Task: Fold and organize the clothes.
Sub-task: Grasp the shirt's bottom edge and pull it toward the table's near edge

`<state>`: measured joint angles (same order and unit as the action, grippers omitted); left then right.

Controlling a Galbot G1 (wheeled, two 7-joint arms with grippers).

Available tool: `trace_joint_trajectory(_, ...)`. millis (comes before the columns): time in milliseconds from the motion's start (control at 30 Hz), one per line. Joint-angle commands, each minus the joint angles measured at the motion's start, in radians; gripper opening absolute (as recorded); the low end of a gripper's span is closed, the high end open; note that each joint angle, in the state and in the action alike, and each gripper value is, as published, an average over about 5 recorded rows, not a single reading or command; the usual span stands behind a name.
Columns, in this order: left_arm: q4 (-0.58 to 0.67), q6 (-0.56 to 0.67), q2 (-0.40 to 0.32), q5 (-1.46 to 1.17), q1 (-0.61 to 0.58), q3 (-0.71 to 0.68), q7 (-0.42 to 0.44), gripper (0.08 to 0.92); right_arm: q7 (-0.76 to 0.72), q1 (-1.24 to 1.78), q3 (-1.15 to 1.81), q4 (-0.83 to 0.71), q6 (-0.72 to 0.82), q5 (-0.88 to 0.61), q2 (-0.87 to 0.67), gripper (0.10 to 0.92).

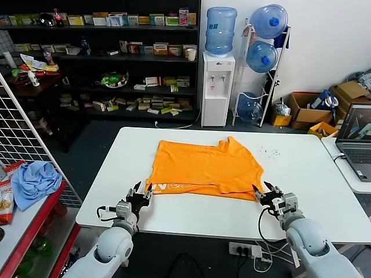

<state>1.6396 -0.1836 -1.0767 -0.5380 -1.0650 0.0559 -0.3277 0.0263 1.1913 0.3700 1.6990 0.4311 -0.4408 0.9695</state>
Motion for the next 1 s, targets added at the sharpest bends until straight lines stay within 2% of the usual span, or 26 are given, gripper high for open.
trace_joint_trajectory(33,0.036,-0.024,0.009,-0.086,-0.047,-0.003,-0.019,0.640,0.018,0.080,0.027,0.062,0.073,-0.001,-0.012,0.734)
trace_joint_trajectory(100,0.022,-0.028,0.006,-0.102,-0.040,-0.003,-0.021,0.701,0.014,0.081,0.027,0.051,0.066,0.010,-0.007,0.784)
trace_joint_trajectory(200,-0.004,-0.034,0.001,-0.124,-0.027,-0.003,-0.023,0.779,0.013,0.075,0.026,0.027,0.059,0.020,0.001,0.817)
trace_joint_trajectory(300,-0.030,-0.037,-0.004,-0.136,-0.012,-0.004,-0.024,0.816,0.015,0.064,0.025,0.002,0.054,0.019,0.007,0.813)
trace_joint_trajectory(400,-0.053,-0.037,-0.009,-0.139,0.003,-0.005,-0.024,0.807,0.018,0.050,0.024,-0.015,0.050,0.017,0.010,0.758)
trace_joint_trajectory(533,-0.074,-0.038,-0.011,-0.139,0.018,-0.008,-0.025,0.721,0.025,0.035,0.022,-0.037,0.052,0.011,0.013,0.645)
trace_joint_trajectory(1000,-0.067,-0.030,0.003,-0.144,0.007,-0.009,-0.014,0.313,0.025,0.039,0.009,-0.039,0.040,0.013,0.006,0.238)
